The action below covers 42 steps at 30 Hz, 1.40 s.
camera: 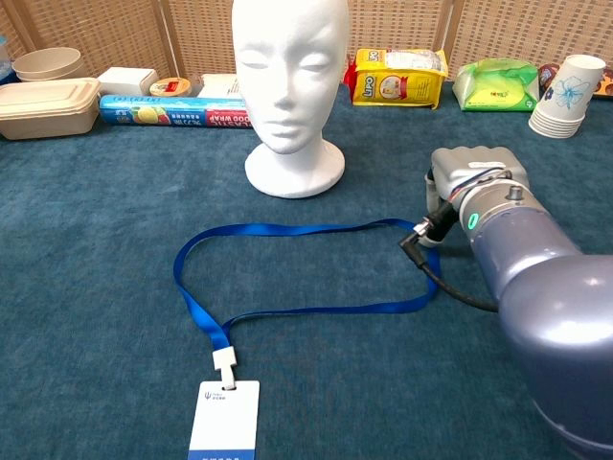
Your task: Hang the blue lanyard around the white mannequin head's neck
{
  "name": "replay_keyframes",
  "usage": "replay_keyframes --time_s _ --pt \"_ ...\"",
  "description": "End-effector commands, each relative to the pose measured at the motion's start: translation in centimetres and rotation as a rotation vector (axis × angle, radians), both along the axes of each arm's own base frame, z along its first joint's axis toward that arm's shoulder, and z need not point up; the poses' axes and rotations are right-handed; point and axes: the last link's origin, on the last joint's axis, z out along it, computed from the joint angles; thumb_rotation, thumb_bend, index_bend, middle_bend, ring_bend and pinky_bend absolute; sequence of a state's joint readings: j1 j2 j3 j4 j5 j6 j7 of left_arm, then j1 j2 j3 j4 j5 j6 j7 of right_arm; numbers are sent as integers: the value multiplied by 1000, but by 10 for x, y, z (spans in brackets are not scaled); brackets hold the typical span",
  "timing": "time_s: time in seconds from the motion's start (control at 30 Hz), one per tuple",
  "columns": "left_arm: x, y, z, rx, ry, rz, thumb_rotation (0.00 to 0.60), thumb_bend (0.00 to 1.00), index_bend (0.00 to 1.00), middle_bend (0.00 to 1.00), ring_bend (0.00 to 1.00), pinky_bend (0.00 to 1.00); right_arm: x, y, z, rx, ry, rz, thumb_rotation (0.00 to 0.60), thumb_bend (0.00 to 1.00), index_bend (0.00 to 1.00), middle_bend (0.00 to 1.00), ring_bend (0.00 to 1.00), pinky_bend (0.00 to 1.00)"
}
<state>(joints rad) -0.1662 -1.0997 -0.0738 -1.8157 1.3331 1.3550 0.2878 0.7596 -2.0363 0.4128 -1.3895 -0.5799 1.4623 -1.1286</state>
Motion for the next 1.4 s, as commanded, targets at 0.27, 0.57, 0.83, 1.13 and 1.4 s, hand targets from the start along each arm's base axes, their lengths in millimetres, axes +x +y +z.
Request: replay_keyframes --time_s 0.27,0.57,0.83,1.13,1.4 --pt "2 1 -2 -4 -1 -7 557 159 491 384 349 240 2 0 2 10 -7 24 520 358 490 906 1000 1000" --pt "-1 0 -2 -3 2 5 556 158 491 384 349 240 6 -4 -2 40 13 27 517 364 508 906 1000 1000" --pt "-1 2 -4 -7 0 4 558 159 491 385 349 240 6 -6 -4 50 16 22 520 400 536 906 1000 1000" --pt "-2 2 -5 -8 2 5 560 159 491 385 349 240 7 -6 -6 62 21 21 520 421 565 906 1000 1000" --pt "-3 5 -6 1 6 0 555 158 491 384 349 239 9 -5 -7 67 15 22 551 424 619 908 1000 1000"
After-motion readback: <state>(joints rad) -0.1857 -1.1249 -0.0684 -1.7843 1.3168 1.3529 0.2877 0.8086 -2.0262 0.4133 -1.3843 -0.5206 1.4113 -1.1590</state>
